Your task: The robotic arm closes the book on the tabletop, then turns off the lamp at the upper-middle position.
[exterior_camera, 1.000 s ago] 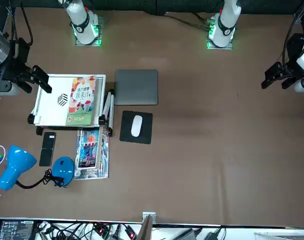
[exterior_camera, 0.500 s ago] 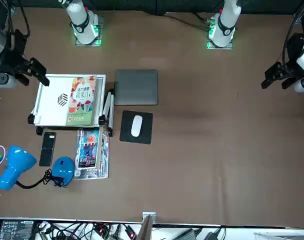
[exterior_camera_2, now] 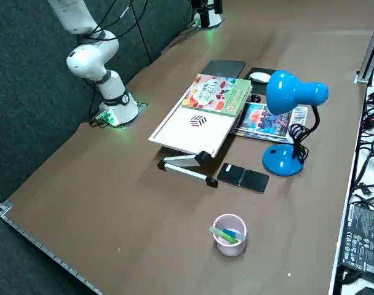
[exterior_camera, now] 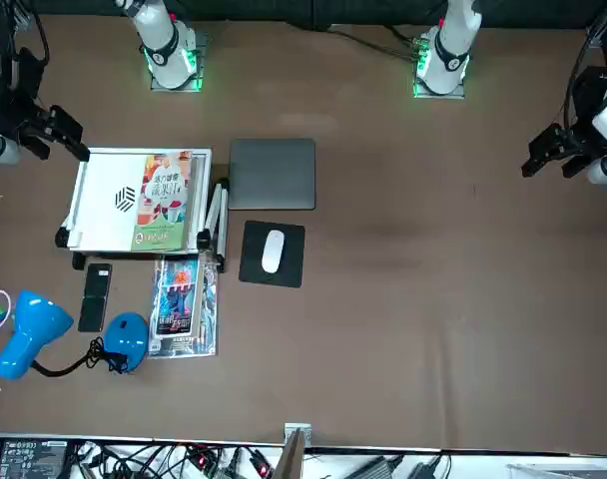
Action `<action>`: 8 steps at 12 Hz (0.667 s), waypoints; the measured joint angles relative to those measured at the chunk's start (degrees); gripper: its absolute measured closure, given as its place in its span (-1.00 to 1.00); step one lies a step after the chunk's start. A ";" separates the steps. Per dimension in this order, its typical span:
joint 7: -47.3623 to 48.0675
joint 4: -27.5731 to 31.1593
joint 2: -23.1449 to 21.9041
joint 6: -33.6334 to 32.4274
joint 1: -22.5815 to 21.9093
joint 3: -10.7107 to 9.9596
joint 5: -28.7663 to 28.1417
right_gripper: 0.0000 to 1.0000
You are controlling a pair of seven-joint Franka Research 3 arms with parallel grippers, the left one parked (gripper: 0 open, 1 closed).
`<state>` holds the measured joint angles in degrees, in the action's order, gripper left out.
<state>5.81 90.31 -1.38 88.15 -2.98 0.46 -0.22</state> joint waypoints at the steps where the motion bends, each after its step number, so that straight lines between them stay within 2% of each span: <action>1: -0.07 0.21 -0.18 0.00 -0.99 -1.13 0.00 -1.00; 8: -1.27 2.69 -2.13 2.10 -4.57 -6.72 -0.01 -1.00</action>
<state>4.54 93.00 -3.51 90.24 -7.55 -6.27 -0.23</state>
